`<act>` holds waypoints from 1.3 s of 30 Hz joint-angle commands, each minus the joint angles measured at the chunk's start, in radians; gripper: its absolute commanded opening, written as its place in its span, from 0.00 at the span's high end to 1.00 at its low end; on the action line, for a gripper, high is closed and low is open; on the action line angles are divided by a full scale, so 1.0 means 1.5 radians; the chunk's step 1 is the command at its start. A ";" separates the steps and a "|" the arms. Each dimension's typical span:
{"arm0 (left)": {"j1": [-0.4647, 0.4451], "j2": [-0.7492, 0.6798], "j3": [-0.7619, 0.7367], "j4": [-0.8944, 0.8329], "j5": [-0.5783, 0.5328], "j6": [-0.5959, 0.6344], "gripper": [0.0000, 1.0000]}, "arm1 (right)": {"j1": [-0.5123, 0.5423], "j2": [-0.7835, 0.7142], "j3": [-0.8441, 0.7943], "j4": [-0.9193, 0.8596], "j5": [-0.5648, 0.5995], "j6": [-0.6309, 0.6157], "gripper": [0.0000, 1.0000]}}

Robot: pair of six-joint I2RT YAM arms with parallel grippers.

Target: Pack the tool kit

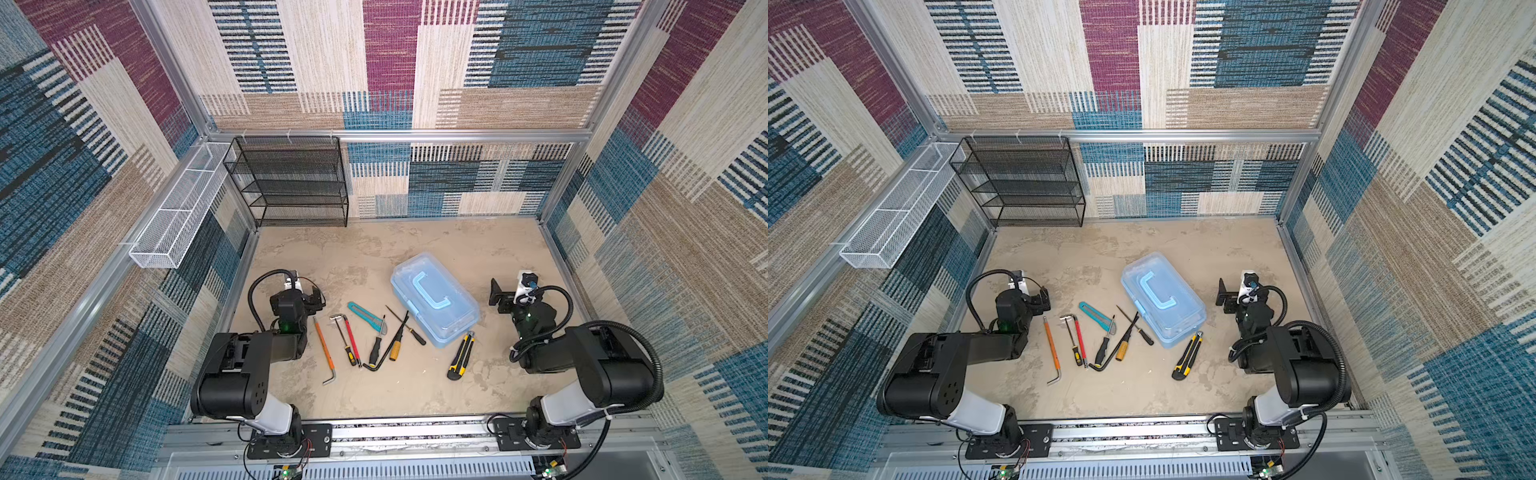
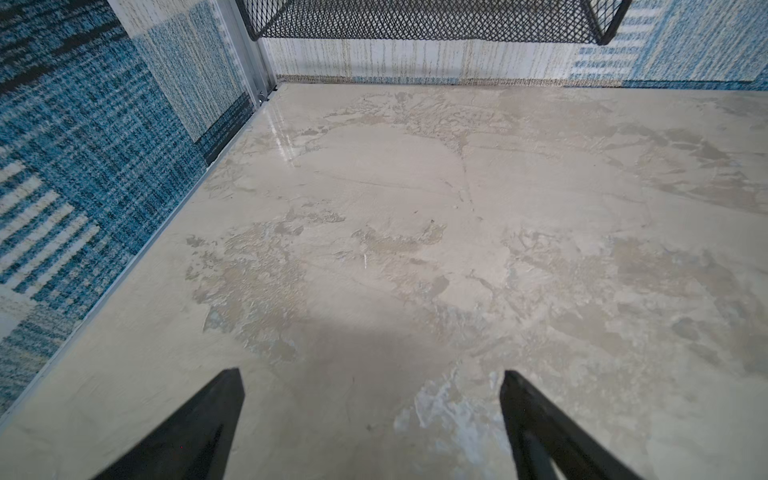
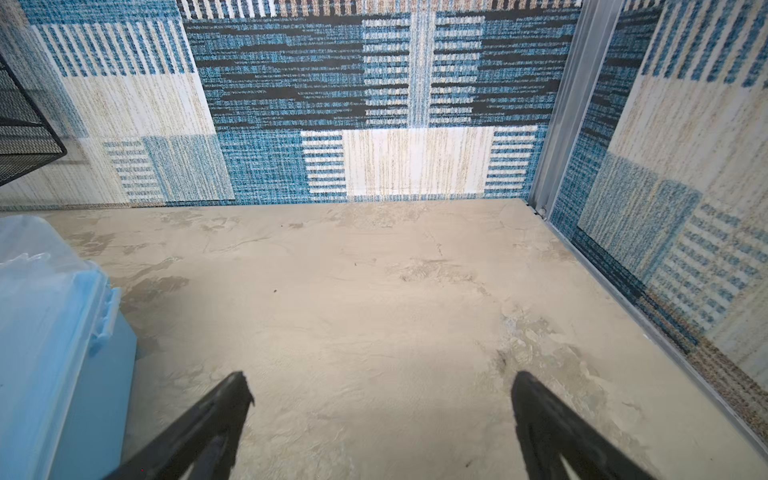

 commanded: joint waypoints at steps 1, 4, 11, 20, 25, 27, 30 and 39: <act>0.000 0.000 0.000 0.035 -0.001 0.006 0.01 | 0.000 -0.001 0.003 0.028 0.000 -0.003 0.00; 0.000 0.000 0.000 0.037 -0.002 0.006 0.01 | 0.000 -0.001 0.003 0.028 0.000 -0.002 0.00; 0.000 0.000 -0.001 0.037 -0.001 0.006 0.01 | 0.000 -0.001 0.004 0.029 0.000 -0.003 0.00; 0.000 0.000 -0.001 0.036 -0.001 0.006 0.01 | 0.000 0.000 0.004 0.027 -0.001 -0.003 0.00; 0.001 0.000 0.002 0.032 0.003 0.006 0.01 | 0.000 0.000 0.003 0.027 0.000 -0.003 0.00; 0.001 0.000 0.001 0.032 0.003 0.006 0.01 | 0.000 0.000 0.003 0.027 0.000 -0.002 0.00; 0.000 0.000 -0.001 0.036 0.003 0.007 0.01 | 0.000 0.000 0.004 0.026 -0.001 -0.002 0.00; -0.008 0.000 -0.005 0.047 0.008 0.021 0.01 | 0.000 0.000 0.003 0.027 0.000 -0.001 0.00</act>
